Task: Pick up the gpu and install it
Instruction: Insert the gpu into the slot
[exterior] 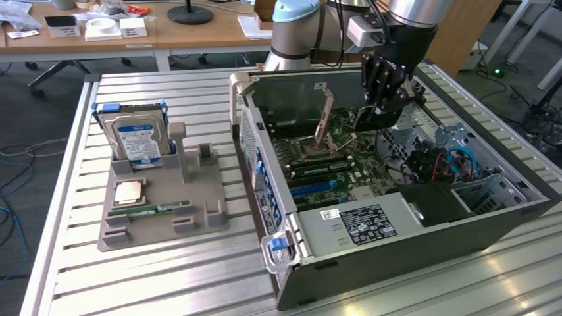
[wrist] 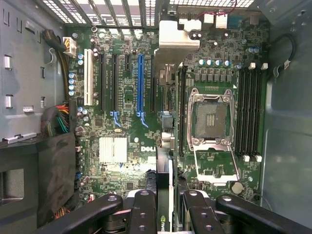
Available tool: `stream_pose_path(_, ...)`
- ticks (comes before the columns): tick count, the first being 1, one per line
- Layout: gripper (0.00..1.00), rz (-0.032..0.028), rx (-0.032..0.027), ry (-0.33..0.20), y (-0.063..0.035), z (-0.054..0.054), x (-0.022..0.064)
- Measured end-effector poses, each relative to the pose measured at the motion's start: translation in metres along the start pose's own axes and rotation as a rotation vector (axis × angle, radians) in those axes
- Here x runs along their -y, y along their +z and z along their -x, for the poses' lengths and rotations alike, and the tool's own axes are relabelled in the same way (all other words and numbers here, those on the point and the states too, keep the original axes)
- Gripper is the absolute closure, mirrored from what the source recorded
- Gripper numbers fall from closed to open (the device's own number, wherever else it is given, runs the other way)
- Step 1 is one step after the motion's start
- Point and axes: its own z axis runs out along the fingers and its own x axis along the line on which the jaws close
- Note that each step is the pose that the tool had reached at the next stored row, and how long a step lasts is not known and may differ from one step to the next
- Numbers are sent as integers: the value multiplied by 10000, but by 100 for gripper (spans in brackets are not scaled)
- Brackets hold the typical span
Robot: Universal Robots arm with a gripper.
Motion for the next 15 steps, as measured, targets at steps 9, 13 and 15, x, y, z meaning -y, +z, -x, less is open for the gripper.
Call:
stream_pose_path(9,74,-1,2,0,16,0,0)
stream_pose_path(13,74,1,0,-1,59,-1,-1)
stream_pose_path(15,74,1,-4,0,62,-1,-2)
